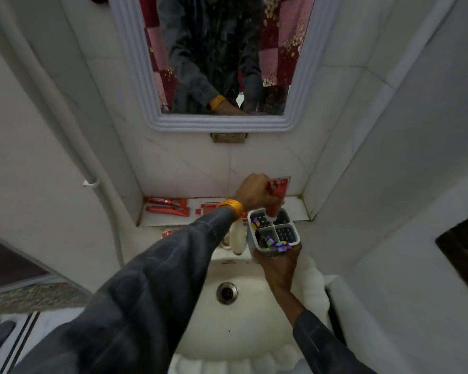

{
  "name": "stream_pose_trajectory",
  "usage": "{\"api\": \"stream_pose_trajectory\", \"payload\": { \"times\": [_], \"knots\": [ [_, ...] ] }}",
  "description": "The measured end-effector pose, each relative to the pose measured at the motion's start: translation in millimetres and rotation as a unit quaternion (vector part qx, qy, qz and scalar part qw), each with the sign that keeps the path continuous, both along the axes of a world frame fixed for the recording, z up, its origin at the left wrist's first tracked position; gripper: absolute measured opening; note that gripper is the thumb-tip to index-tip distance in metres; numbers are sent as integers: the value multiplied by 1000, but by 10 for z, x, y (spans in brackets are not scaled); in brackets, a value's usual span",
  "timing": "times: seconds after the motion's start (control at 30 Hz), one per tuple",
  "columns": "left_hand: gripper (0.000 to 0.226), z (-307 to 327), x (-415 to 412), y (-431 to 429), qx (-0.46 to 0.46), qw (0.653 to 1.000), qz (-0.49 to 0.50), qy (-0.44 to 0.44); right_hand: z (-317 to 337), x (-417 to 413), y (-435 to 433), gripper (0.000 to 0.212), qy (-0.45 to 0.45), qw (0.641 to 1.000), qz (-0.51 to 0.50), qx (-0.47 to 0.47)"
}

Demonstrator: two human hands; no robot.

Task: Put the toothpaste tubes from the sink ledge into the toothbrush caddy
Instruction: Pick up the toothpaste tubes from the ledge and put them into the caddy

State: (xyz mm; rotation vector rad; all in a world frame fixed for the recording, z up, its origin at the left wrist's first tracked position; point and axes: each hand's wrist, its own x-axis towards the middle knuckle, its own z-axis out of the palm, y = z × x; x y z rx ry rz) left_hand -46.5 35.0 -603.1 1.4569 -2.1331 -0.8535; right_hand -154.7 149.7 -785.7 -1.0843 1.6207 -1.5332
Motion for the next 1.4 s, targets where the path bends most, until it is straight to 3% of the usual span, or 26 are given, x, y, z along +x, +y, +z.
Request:
{"api": "stream_pose_trajectory", "payload": {
  "times": [0.2,0.3,0.47,0.77,0.87,1.0,1.13,1.27,1.4],
  "knots": [
    [38,-142,-215,-63,6,1000,-14,0,-5,-13,14,120,11,1000,-5,7],
    [34,-184,-223,-85,-5,999,-14,-37,-19,-46,-5,118,14,1000,-2,22],
    [28,-357,-208,-107,61,988,-61,-124,-26,-51,-10,119,6,999,-5,32],
    [18,-289,-95,-81,14,986,-88,-141,19,-45,11,121,-3,999,-2,36],
    [15,-211,225,-109,14,994,-52,-91,-40,-78,-29,118,10,999,-11,38],
    [17,-277,937,-123,-17,994,85,-64,-46,-86,-54,113,11,999,-7,42],
    [17,-763,1697,51,18,969,182,-168,-55,-96,-60,111,-15,999,10,36],
    [31,-1310,1973,236,108,939,144,-294,-39,-74,-40,110,-17,999,14,24],
    [27,-1518,1861,257,64,934,99,-338,-6,-46,-15,108,-30,999,12,21]
  ]
}}
